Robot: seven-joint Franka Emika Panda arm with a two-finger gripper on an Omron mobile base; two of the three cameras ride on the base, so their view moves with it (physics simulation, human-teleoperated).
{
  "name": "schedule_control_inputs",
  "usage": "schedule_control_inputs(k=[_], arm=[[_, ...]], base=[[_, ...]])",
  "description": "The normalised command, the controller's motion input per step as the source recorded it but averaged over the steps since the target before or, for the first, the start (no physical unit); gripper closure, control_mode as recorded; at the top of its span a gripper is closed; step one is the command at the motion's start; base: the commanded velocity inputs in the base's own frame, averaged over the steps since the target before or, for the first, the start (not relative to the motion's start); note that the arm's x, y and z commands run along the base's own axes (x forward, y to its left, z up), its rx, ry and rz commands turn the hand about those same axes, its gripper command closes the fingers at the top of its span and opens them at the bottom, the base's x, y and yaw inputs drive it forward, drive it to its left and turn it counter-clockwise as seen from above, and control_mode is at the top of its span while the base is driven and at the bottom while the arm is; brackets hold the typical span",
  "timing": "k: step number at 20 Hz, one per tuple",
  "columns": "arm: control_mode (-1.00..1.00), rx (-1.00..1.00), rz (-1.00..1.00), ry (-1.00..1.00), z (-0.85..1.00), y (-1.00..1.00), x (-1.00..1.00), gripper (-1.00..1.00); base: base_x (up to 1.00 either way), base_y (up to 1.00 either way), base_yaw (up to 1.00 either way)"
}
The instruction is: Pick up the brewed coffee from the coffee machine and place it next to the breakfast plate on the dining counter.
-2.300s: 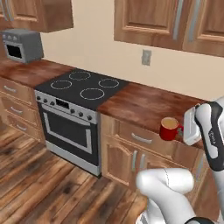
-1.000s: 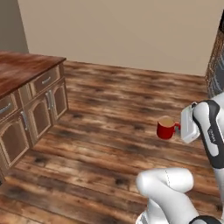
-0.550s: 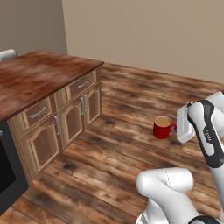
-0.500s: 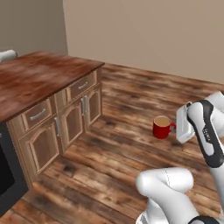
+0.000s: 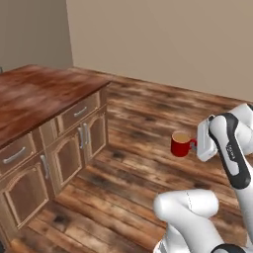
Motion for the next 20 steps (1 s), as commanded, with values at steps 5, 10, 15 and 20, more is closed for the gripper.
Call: schedule_control_inputs(k=[5,10,15,20], arm=[[1.0,0.0,0.0,0.0,0.0,0.0,0.0,1.0],[1.0,0.0,0.0,0.0,0.0,0.0,0.0,1.0],[1.0,0.0,0.0,0.0,0.0,0.0,0.0,1.0],[1.0,0.0,0.0,0.0,0.0,0.0,0.0,1.0]], base=[[1.0,-0.69,0.0],[1.0,-0.59,0.05],[1.0,-0.37,0.13],[1.0,-0.19,0.24]])
